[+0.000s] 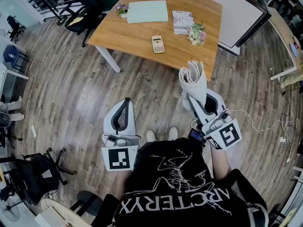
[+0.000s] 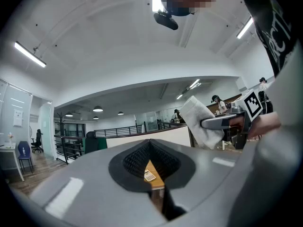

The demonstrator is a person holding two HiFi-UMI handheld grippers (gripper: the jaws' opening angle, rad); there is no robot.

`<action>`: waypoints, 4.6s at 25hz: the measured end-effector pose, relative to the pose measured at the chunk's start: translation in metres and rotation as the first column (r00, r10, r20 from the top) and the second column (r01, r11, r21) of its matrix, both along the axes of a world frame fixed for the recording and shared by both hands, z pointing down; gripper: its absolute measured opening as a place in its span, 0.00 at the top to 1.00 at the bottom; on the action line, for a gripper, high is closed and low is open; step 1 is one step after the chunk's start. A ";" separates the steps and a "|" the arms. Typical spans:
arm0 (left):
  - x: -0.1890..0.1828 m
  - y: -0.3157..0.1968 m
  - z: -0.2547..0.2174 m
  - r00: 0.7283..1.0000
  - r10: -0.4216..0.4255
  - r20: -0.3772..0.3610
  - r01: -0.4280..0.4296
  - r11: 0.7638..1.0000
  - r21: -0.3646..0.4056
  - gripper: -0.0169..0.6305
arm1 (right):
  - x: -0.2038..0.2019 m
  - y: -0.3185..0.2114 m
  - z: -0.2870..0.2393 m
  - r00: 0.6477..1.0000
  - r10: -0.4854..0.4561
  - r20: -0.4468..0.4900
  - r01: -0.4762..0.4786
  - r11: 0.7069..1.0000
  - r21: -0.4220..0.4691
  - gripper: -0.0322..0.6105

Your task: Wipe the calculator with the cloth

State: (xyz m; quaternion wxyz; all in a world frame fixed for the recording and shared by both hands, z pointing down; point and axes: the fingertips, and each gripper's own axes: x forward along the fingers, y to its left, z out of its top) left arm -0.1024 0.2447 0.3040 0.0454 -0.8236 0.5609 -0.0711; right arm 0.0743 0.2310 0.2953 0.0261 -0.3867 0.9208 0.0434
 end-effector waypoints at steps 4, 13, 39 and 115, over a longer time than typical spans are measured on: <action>0.000 -0.002 0.001 1.000 -0.001 -0.007 0.001 1.000 0.003 0.96 | 0.000 -0.001 0.002 1.000 0.003 0.002 -0.003 1.000 0.000 0.81; 0.006 -0.013 0.004 1.000 0.001 0.001 -0.001 1.000 -0.010 0.96 | 0.006 -0.010 0.001 0.999 -0.004 0.043 0.003 1.000 0.005 0.81; 0.053 -0.081 0.023 0.996 -0.085 0.021 0.086 0.996 -0.019 0.96 | 0.059 -0.082 0.033 0.997 -0.074 0.030 0.075 0.996 -0.051 0.81; -0.063 -0.357 0.023 0.973 -0.209 0.100 0.218 0.972 -0.086 0.96 | -0.104 -0.476 0.413 0.121 -0.558 -0.821 0.316 0.806 -0.501 0.81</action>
